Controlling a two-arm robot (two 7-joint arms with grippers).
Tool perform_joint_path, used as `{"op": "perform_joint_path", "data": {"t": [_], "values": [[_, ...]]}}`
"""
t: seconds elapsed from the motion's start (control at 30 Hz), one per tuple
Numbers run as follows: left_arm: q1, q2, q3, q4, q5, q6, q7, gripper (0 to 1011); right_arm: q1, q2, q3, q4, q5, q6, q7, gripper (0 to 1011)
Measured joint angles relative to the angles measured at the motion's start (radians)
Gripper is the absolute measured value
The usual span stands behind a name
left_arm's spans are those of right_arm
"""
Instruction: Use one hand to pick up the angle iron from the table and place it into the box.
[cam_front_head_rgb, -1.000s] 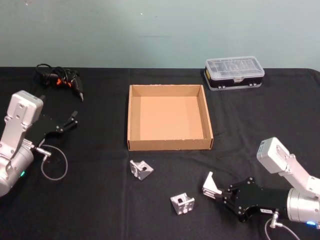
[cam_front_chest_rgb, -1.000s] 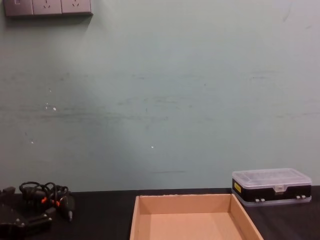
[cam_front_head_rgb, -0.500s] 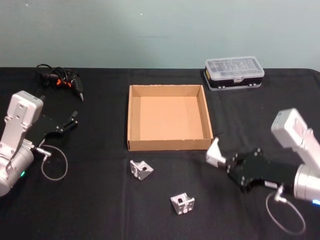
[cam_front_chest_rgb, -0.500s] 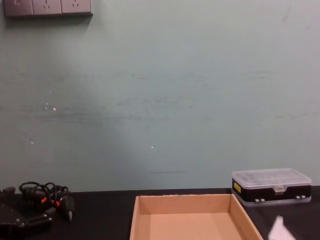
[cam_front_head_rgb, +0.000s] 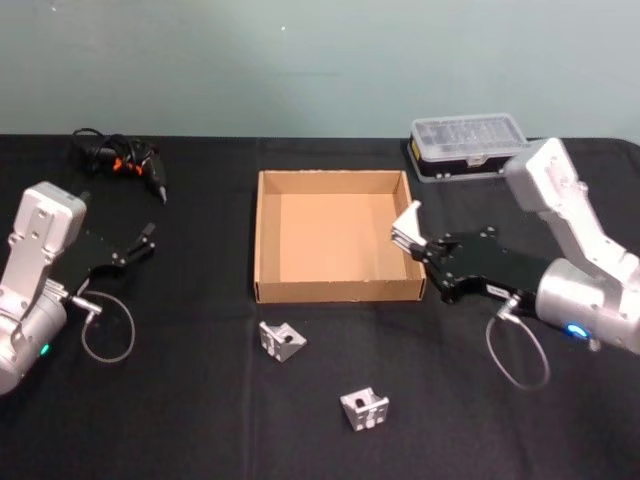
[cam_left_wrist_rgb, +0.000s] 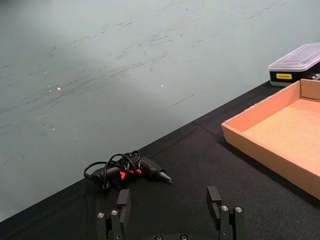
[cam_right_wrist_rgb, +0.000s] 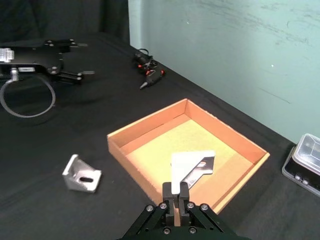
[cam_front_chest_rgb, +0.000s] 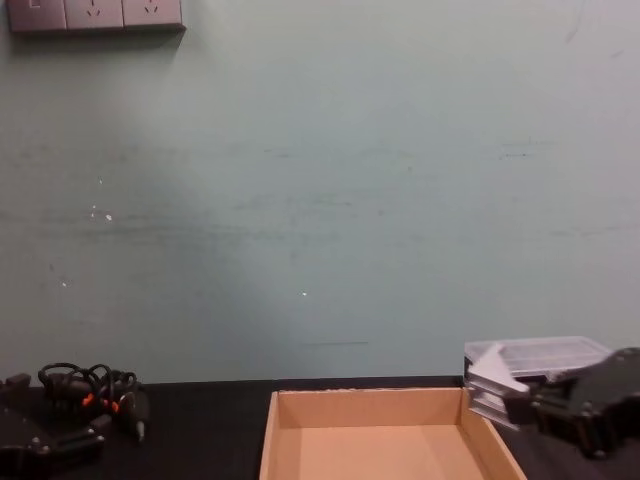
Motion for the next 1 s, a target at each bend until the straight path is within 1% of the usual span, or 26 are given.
{"op": "perform_joint_path", "data": {"t": [0.07, 0.13, 0.17, 0.27, 0.3, 0.4, 0.57, 0.77, 1.0], "values": [[0.000, 0.000, 0.000, 0.000, 0.000, 0.000, 0.000, 1000, 0.024, -0.018, -0.011, 0.025, -0.008, 0.010, 0.001, 56], [0.000, 0.000, 0.000, 0.000, 0.000, 0.000, 0.000, 1000, 0.073, -0.052, -0.032, 0.076, -0.024, 0.027, 0.003, 56], [0.000, 0.000, 0.000, 0.000, 0.000, 0.000, 0.000, 1000, 0.073, -0.052, -0.032, 0.076, -0.024, 0.027, 0.003, 56], [0.000, 0.000, 0.000, 0.000, 0.000, 0.000, 0.000, 1000, 0.130, -0.090, -0.057, 0.142, -0.044, 0.042, 0.010, 56], [0.000, 0.000, 0.000, 0.000, 0.000, 0.000, 0.000, 1000, 0.130, -0.090, -0.057, 0.142, -0.044, 0.042, 0.010, 56], [0.000, 0.000, 0.000, 0.000, 0.000, 0.000, 0.000, 1000, 0.178, -0.123, -0.078, 0.211, -0.062, 0.053, 0.021, 56], [0.000, 0.000, 0.000, 0.000, 0.000, 0.000, 0.000, 1000, 0.222, -0.157, -0.098, 0.289, -0.082, 0.057, 0.029, 56], [0.000, 0.000, 0.000, 0.000, 0.000, 0.000, 0.000, 1000, 0.260, -0.192, -0.118, 0.372, -0.104, 0.057, 0.042, 56], [0.000, 0.000, 0.000, 0.000, 0.000, 0.000, 0.000, 1000, 0.282, -0.215, -0.131, 0.427, -0.124, 0.053, 0.054, 56]]}}
